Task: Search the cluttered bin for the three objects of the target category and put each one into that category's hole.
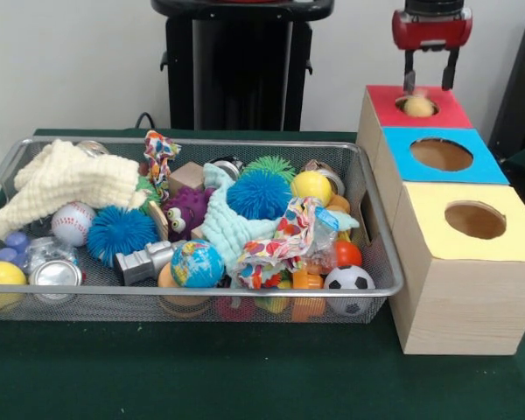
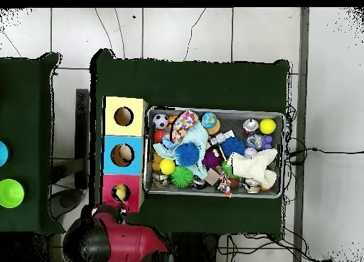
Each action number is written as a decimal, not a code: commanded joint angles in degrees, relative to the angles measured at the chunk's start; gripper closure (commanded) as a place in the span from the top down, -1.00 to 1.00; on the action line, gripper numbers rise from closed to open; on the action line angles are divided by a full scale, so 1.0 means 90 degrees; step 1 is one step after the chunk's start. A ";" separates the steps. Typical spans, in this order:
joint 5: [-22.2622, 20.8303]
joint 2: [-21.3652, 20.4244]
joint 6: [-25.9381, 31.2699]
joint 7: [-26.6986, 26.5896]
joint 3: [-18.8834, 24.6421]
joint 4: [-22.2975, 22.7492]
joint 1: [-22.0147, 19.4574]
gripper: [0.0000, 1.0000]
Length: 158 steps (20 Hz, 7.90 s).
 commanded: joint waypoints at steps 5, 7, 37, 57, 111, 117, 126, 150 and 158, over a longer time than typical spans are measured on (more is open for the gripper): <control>-0.0563 -0.1891 0.3932 0.1796 -0.1297 -0.0551 0.0763 1.00; -0.0415 -0.1960 0.3966 0.1724 -0.1242 -0.0452 0.0673 1.00; -0.0696 0.2214 -0.0554 0.1201 -0.0534 -0.1259 -0.0623 1.00; -0.0767 0.3554 -0.1856 0.1404 -0.0091 -0.2097 -0.0835 1.00; 0.0371 0.0600 0.2206 0.1665 -0.0706 -0.1958 -0.0100 1.00; 0.0266 0.0661 0.1735 0.1583 -0.0774 -0.1899 -0.0027 1.00; 0.0246 0.0865 0.1596 0.1421 -0.0758 -0.1982 -0.0013 1.00; -0.0751 0.4019 -0.0707 0.0887 0.0516 -0.3118 -0.1656 1.00; -0.0734 0.4531 -0.1307 0.1668 0.0464 -0.3470 -0.1558 1.00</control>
